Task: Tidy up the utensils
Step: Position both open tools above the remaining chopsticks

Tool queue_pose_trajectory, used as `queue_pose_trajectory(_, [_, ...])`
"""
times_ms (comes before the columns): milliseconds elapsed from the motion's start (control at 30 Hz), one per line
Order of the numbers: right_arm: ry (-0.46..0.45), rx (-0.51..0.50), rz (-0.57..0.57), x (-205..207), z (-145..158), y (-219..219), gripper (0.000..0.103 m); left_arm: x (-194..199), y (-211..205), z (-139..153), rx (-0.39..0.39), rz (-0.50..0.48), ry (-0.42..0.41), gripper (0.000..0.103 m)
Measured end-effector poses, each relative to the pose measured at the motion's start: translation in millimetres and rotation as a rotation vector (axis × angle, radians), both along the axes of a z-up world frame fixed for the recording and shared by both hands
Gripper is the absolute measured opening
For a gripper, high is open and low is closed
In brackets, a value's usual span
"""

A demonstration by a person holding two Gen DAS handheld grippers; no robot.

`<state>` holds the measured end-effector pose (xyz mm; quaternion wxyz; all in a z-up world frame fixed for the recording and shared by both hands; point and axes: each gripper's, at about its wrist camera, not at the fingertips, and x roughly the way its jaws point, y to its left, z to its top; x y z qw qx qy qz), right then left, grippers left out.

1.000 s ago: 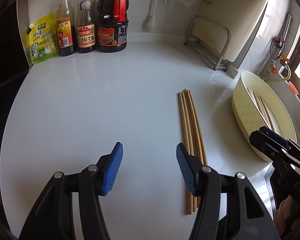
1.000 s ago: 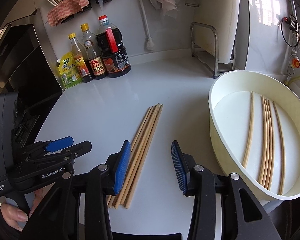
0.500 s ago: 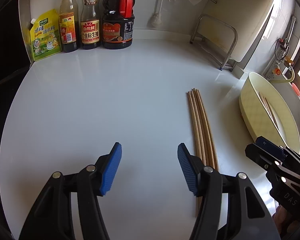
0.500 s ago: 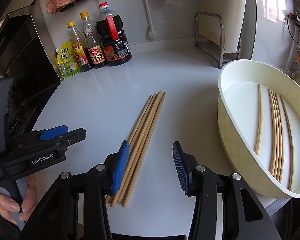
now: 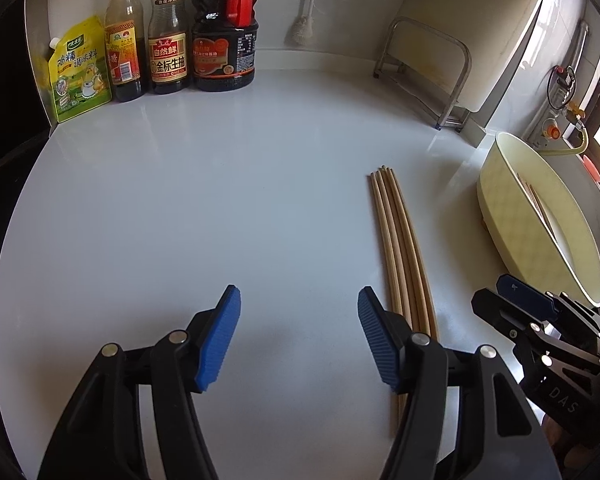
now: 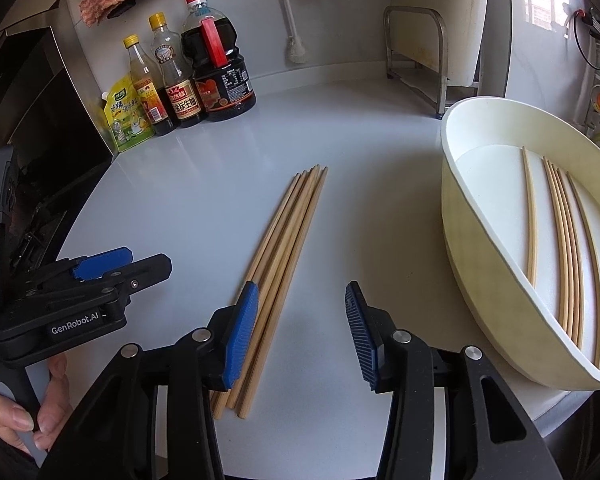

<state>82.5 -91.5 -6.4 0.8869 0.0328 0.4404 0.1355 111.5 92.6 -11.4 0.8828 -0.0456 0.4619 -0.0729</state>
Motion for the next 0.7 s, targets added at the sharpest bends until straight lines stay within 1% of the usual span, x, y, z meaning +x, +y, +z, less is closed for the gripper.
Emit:
queue_pose_trajectory(100, [0.012, 0.002, -0.004, 2.3, -5.4, 2.5, 0.044, 2.3, -1.8, -1.6, -0.002, -0.005, 0.005, 0.061])
queue_pose_trajectory(200, [0.019, -0.019, -0.002, 4.2, -10.2, 8.0, 0.047, 4.6, -4.5, -3.0, 0.008, -0.013, 0.007, 0.061])
queue_pose_trajectory(267, [0.02, -0.048, -0.001, 4.9, -14.1, 12.2, 0.047, 5.7, -6.1, -4.3, 0.013, -0.016, 0.009, 0.061])
queue_pose_trajectory(433, [0.042, -0.06, -0.023, 9.9, -23.2, 13.7, 0.047, 8.9, -7.3, -8.3, 0.024, -0.021, 0.012, 0.061])
queue_pose_trajectory(533, [0.041, -0.094, -0.027, 10.7, -27.8, 18.7, 0.047, 11.8, -4.5, -10.2, 0.017, -0.017, 0.017, 0.061])
queue_pose_trajectory(700, [0.041, -0.111, -0.033, 13.0, -32.1, 21.4, 0.047, 14.6, -2.0, -13.3, 0.01, -0.016, 0.023, 0.061])
